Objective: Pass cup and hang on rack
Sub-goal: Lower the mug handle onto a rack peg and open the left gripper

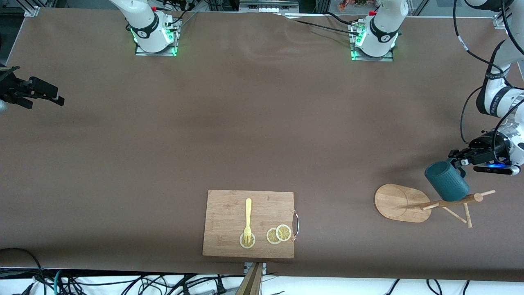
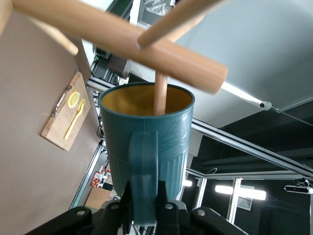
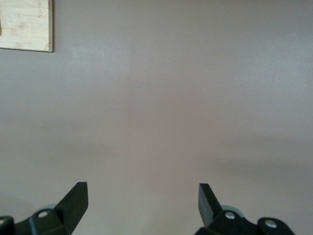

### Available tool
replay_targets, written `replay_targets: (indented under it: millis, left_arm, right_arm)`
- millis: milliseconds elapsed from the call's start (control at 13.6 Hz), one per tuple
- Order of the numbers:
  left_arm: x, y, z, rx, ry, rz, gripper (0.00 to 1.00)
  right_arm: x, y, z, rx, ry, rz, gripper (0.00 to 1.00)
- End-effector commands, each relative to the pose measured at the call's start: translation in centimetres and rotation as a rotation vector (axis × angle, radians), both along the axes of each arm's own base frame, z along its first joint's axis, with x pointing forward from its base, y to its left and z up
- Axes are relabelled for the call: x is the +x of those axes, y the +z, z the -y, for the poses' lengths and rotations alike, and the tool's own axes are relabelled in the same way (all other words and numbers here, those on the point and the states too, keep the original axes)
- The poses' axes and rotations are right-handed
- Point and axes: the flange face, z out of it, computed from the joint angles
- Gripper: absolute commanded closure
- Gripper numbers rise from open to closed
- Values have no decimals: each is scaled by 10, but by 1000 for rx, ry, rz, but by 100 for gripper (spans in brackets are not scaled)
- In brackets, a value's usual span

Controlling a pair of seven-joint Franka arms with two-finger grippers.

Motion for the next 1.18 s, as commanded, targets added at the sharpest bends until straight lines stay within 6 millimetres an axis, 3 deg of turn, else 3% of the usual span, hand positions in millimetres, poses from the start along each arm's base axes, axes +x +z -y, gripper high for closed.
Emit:
replay_targets:
  millis: [0,295,368,442,663,737,1105]
  left_arm:
    - [12,-2,-11,9,16,16,100]
    - [11,-10,-13,13,26,5,100]
    - [11,-10,-13,14,25,4,96]
    - [10,-11,-14,21,26,9,79]
    - [8,-19,-15,57,44,50,6]
    - [7,-21,-15,60,45,56,0]
    - [-16,-10,-33,178,-50,16,0]
  right_arm:
    - [-2,3,-2,17,13,6,0]
    - [1,1,-3,42,7,5,0]
    - [1,2,-3,42,8,8,0]
    - [1,1,-4,43,10,3,0]
    - [1,3,-4,42,10,8,0]
    - [0,2,-5,43,12,5,0]
    - [2,2,-6,42,13,6,0]
